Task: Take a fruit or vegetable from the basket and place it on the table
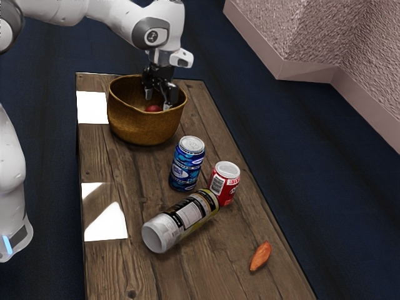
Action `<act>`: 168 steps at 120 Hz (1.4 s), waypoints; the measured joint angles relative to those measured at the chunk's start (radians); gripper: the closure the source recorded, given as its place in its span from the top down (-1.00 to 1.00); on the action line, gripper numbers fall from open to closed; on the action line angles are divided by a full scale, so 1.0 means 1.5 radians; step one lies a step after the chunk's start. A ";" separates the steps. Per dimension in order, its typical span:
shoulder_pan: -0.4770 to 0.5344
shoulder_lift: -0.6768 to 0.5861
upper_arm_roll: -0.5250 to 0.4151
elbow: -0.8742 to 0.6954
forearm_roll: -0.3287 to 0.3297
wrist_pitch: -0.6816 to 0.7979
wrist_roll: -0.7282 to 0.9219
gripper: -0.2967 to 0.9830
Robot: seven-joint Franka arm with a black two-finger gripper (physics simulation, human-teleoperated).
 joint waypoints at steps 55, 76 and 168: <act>0.001 0.026 0.003 -0.026 0.000 0.056 0.000 0.54; 0.001 0.039 0.005 -0.028 -0.001 0.066 0.000 0.54; 0.001 -0.012 0.022 -0.038 0.012 0.088 -0.021 -0.14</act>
